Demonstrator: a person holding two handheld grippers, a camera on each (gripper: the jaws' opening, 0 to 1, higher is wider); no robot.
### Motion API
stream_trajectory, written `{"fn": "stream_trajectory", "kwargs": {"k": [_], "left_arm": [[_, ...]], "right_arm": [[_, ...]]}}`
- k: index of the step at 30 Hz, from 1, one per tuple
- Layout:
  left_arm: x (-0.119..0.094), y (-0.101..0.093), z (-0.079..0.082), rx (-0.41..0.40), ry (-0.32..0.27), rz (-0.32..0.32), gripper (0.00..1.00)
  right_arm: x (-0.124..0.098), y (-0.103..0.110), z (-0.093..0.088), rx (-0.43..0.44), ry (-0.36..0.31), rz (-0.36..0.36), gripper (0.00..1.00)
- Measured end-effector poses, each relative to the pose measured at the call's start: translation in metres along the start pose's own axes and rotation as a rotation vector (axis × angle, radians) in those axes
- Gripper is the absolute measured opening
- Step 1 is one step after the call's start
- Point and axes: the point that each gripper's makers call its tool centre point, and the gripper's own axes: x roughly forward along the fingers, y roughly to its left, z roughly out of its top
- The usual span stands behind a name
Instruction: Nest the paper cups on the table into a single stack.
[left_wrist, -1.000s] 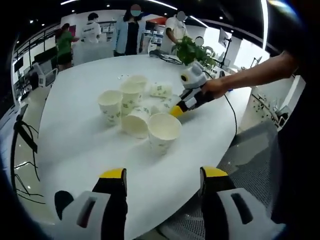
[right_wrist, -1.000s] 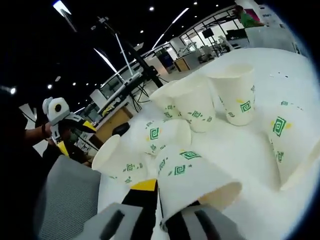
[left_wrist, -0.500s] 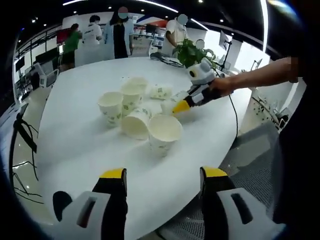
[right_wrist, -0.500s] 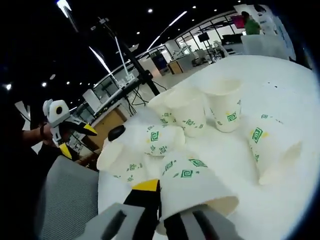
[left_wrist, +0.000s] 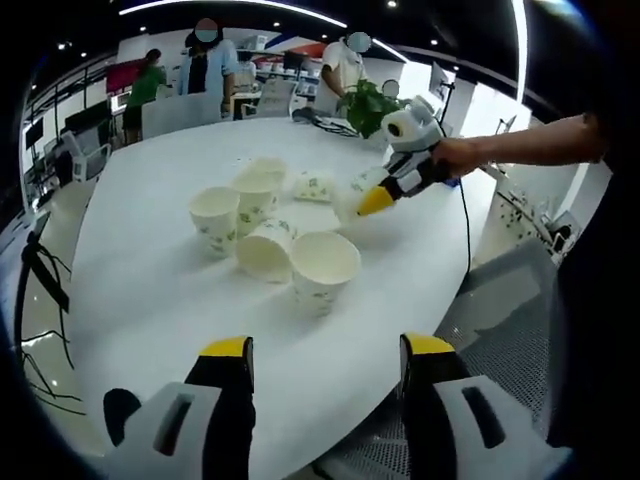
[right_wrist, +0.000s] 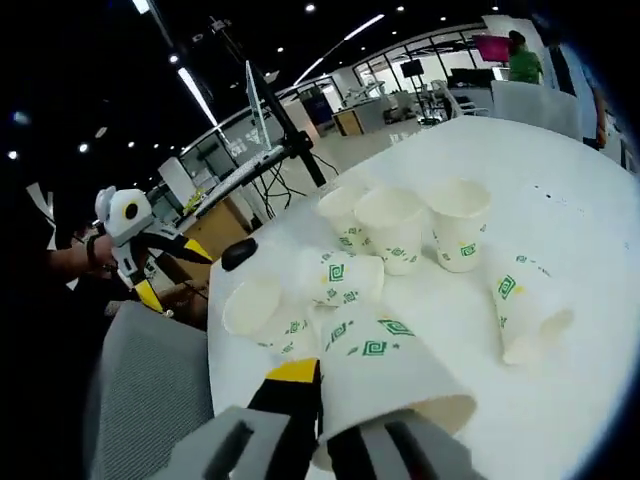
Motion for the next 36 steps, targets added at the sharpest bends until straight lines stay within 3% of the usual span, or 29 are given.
{"fn": "stream_trajectory", "kwargs": {"k": [7,13,16,24,30,36], "left_arm": [[0.000,0.000,-0.002,0.006,-0.002,-0.010,0.57],[0.000,0.000,0.000,0.010,-0.016,-0.019,0.57],[0.000,-0.001,0.000,0.009,-0.019,-0.022,0.57],[-0.004,-0.003,-0.002,0.014,-0.019,-0.029,0.57],[-0.007,-0.001,-0.002,0.009,-0.022,-0.024,0.57],[-0.009,0.002,-0.004,-0.001,-0.027,-0.020,0.57]], "right_arm": [[-0.013,0.015,0.015,-0.158,0.128,-0.019,0.00],[-0.028,0.028,0.032,-0.234,0.209,0.003,0.00],[-0.030,0.034,0.042,-0.228,0.226,0.027,0.00],[-0.015,0.054,0.046,-0.288,0.347,0.065,0.00],[-0.003,0.062,0.041,-0.386,0.490,0.055,0.00],[0.007,0.068,0.039,-0.425,0.571,0.073,0.00]]}}
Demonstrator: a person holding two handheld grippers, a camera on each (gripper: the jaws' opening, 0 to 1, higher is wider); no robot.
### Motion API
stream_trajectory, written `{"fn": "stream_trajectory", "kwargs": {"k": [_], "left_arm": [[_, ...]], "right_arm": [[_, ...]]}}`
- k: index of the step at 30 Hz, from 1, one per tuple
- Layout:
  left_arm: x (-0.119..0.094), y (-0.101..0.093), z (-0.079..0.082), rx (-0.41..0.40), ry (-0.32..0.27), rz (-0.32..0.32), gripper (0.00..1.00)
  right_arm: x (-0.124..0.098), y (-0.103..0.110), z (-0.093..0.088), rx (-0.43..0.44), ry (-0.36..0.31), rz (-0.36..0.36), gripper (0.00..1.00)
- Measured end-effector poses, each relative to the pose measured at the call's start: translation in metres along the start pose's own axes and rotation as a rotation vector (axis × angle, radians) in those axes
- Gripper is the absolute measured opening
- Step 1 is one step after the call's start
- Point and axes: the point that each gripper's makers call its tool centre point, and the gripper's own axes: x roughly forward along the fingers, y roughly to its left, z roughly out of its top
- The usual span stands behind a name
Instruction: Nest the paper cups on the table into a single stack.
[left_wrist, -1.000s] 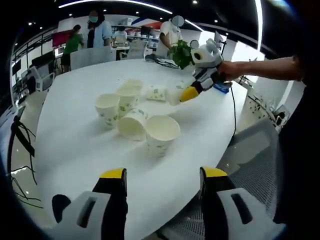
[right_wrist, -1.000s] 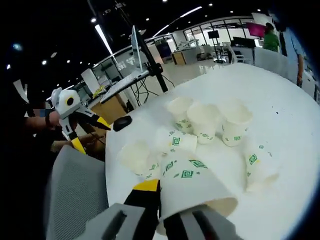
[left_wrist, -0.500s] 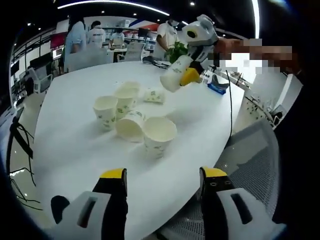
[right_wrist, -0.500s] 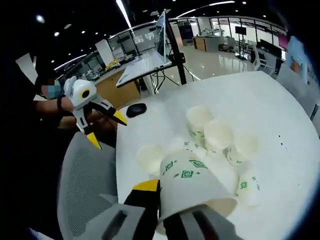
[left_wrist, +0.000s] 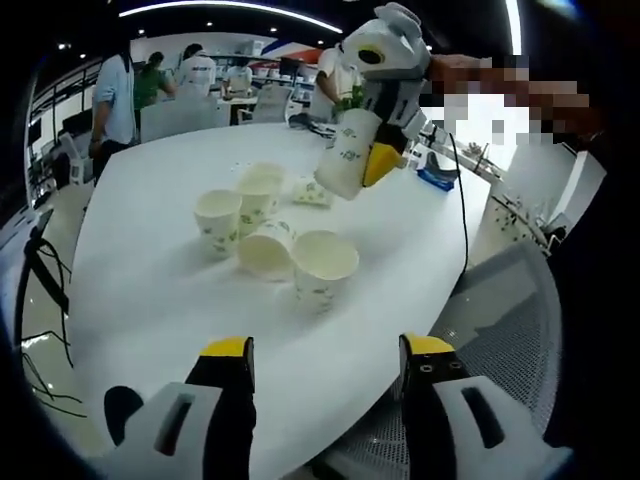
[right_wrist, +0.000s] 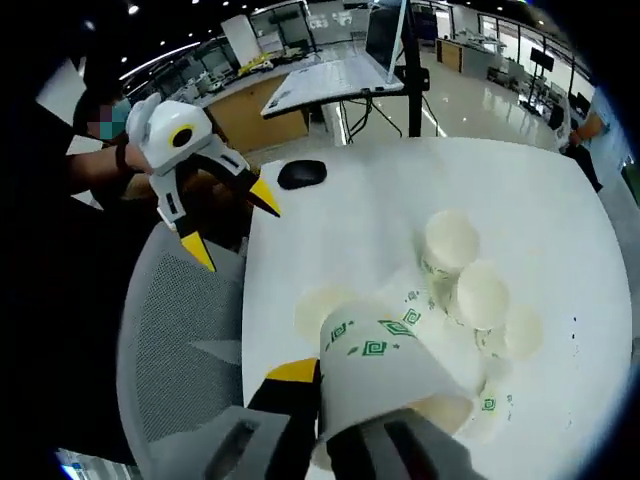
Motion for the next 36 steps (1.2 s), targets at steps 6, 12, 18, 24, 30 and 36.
{"fn": "stream_trajectory", "kwargs": {"k": [6,12,18,24,30,36], "left_arm": [[-0.002,0.003,-0.003,-0.009,-0.004,0.006,0.57],[-0.004,0.006,-0.004,-0.011,-0.006,0.012,0.57],[-0.007,0.010,-0.004,-0.015,-0.015,0.013,0.56],[-0.008,0.007,-0.007,-0.005,-0.011,0.012,0.58],[-0.007,0.002,-0.007,0.000,-0.009,0.001,0.58],[-0.004,0.000,-0.006,0.014,-0.003,-0.009,0.58]], "right_arm": [[0.013,0.008,0.002,-0.074,0.104,0.014,0.00],[0.032,0.014,0.000,-0.150,0.216,0.014,0.00],[0.043,0.020,-0.002,-0.184,0.286,0.017,0.00],[0.056,0.019,-0.003,-0.197,0.325,0.017,0.00],[0.061,0.023,-0.005,-0.199,0.354,0.019,0.00],[0.066,0.018,-0.010,-0.213,0.373,0.005,0.00]]}}
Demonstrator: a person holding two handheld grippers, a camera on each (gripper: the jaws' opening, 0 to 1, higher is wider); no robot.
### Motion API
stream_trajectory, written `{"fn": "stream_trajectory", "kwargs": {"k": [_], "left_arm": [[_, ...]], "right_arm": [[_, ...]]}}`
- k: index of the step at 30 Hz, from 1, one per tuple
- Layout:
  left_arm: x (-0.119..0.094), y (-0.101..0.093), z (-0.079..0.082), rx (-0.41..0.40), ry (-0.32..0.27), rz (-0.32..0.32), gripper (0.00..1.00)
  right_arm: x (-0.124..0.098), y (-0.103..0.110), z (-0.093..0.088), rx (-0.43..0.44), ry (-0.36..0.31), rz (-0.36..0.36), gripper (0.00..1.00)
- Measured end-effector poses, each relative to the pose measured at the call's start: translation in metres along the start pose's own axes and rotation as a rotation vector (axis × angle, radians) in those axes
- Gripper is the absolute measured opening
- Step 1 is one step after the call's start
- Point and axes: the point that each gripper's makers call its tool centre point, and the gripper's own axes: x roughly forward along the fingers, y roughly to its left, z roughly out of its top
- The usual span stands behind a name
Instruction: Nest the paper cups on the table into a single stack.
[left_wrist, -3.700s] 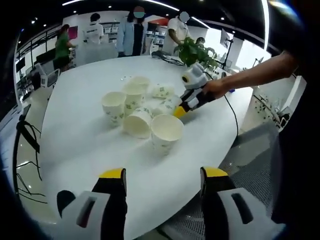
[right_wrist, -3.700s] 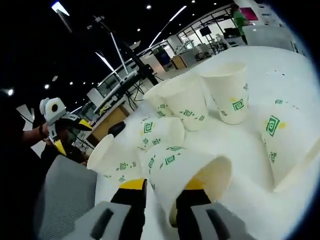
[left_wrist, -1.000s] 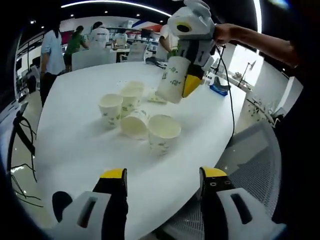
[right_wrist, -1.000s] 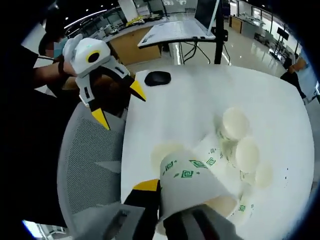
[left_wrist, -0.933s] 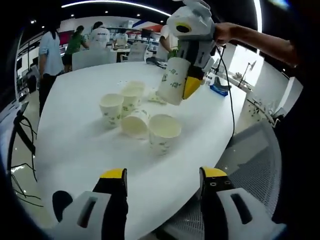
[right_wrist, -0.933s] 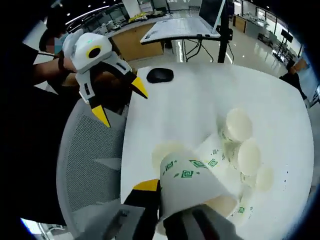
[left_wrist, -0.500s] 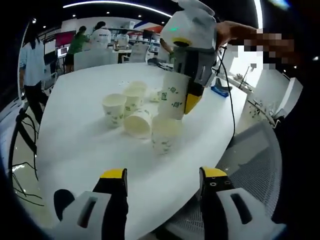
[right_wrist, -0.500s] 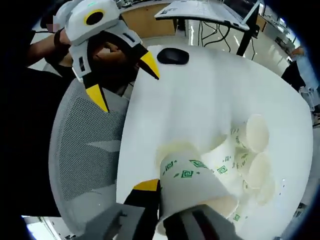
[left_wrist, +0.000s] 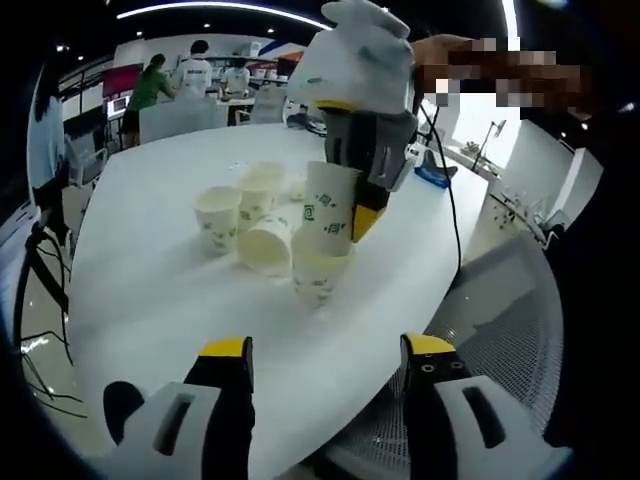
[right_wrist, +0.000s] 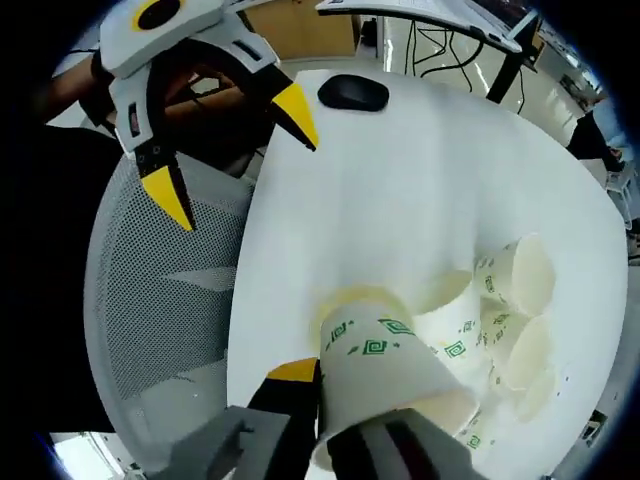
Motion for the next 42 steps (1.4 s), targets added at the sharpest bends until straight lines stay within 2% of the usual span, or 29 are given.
{"fn": "stream_trajectory", "kwargs": {"k": [21,42], "left_arm": [[-0.0023,0.0029,0.0013,0.002,-0.011,0.001,0.59],[-0.0022,0.0031,-0.0006,0.010,-0.001,-0.003,0.59]], "right_arm": [[0.0052,0.0010,-0.0054,-0.028,0.020,-0.002,0.00],[0.0024,0.0014,-0.0045,-0.020,-0.002,-0.001,0.08]]}}
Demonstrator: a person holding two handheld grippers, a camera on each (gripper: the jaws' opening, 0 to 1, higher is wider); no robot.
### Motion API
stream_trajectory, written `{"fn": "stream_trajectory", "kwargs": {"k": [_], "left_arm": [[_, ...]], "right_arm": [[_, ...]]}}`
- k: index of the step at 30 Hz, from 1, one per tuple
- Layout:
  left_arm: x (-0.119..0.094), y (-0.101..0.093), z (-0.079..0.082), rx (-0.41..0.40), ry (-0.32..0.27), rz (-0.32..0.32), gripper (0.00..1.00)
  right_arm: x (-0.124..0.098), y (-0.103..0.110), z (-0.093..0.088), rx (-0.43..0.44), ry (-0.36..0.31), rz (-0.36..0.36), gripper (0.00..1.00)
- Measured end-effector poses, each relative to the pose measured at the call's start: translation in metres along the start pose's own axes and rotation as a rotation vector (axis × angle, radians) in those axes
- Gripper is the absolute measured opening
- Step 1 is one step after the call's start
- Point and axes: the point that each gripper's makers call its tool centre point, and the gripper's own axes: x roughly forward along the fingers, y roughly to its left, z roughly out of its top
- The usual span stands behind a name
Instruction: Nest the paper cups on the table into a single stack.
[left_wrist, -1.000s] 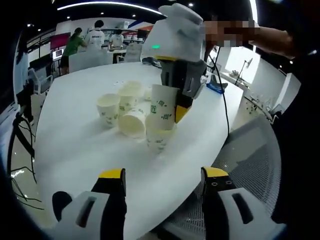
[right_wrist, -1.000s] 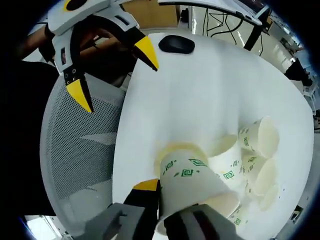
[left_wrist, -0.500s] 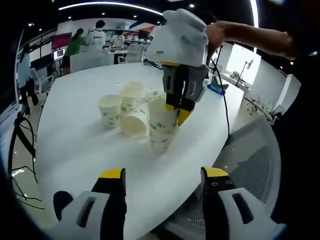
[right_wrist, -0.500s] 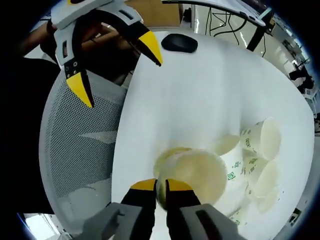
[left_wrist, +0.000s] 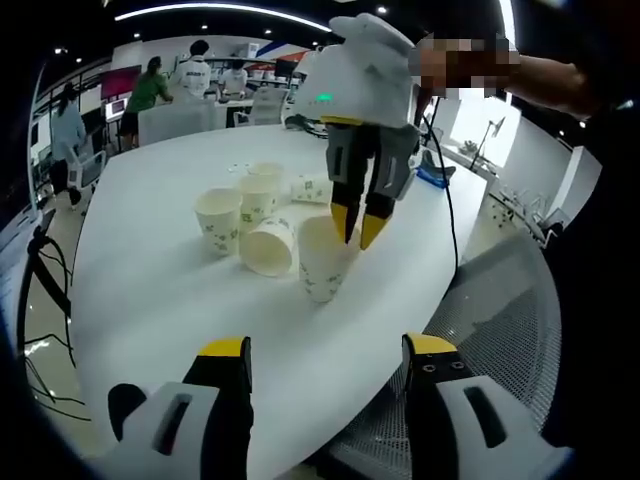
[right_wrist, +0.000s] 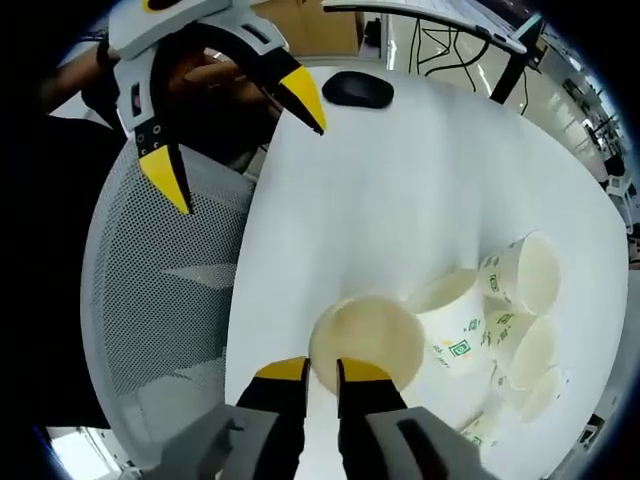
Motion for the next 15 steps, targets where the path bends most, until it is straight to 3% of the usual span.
{"fn": "stream_trajectory", "kwargs": {"k": [9,15], "left_arm": [[0.003,-0.003,0.005,0.016,0.003,-0.010,0.60],[0.006,-0.007,0.009,0.028,0.005,-0.021,0.59]], "right_arm": [[-0.013,-0.003,0.004,0.044,-0.092,-0.019,0.15],[-0.022,-0.002,-0.006,0.058,-0.131,-0.041,0.16]]}}
